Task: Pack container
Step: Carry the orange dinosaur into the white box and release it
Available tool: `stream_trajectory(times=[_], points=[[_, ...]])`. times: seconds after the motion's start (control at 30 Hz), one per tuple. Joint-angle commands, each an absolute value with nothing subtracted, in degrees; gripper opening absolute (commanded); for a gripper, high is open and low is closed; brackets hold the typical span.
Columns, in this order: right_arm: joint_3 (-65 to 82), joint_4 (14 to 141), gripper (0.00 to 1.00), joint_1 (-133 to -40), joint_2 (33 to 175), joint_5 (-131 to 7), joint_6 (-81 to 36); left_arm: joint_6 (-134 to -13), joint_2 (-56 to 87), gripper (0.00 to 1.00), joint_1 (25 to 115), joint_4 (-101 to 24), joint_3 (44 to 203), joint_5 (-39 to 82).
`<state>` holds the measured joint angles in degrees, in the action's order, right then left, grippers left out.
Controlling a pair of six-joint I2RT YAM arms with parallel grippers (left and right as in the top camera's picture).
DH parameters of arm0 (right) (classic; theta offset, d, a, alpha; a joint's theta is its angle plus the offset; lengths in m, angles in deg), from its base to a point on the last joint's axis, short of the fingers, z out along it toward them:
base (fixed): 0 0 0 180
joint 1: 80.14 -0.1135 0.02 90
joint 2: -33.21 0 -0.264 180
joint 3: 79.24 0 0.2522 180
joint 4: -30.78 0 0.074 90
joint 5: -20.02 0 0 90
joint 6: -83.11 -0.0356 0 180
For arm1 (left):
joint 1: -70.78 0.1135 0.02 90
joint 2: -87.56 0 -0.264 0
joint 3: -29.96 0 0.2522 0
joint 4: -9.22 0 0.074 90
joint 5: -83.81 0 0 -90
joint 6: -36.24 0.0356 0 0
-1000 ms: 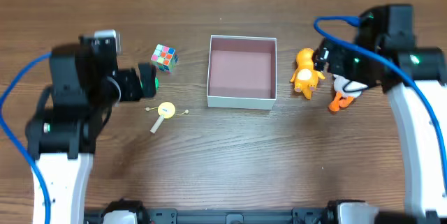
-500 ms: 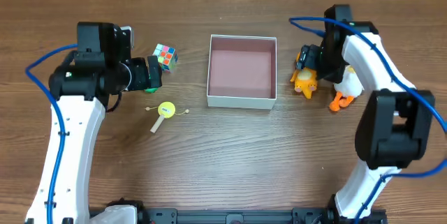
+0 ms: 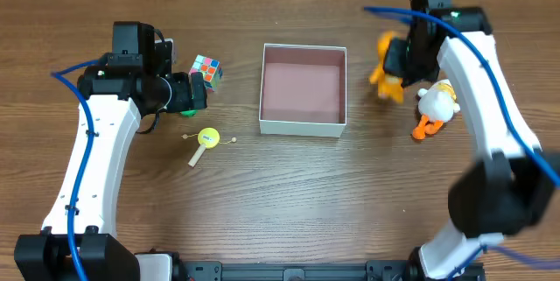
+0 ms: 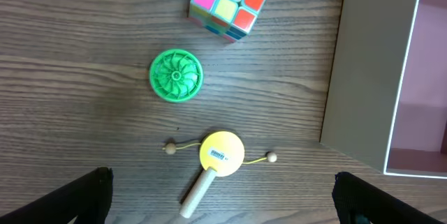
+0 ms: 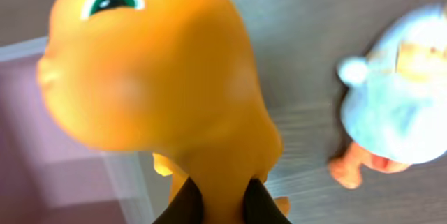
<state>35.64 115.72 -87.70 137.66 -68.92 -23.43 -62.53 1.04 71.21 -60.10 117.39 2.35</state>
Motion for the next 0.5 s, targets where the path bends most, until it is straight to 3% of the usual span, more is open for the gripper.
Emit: stream_trajectory(times=[0.0, 0.17, 0.33, 0.47], points=[[39.66, 114.74, 0.04, -97.40, 128.61, -68.83, -27.39, -61.46, 0.65, 1.00, 71.51, -60.03, 118.66, 2.19], [35.18, 109.01, 0.04, -108.66, 133.46, -75.19, -39.30, -61.46, 0.65, 1.00, 71.51, -60.03, 118.66, 2.19], [34.85, 108.70, 0.04, -108.18, 147.80, -79.30, -42.97, -61.46, 0.65, 1.00, 71.51, -60.03, 118.66, 2.19], [34.85, 109.10, 0.18, -108.00, 152.69, -80.04, -42.93, -61.46, 0.65, 1.00, 71.51, -60.03, 118.66, 2.21]])
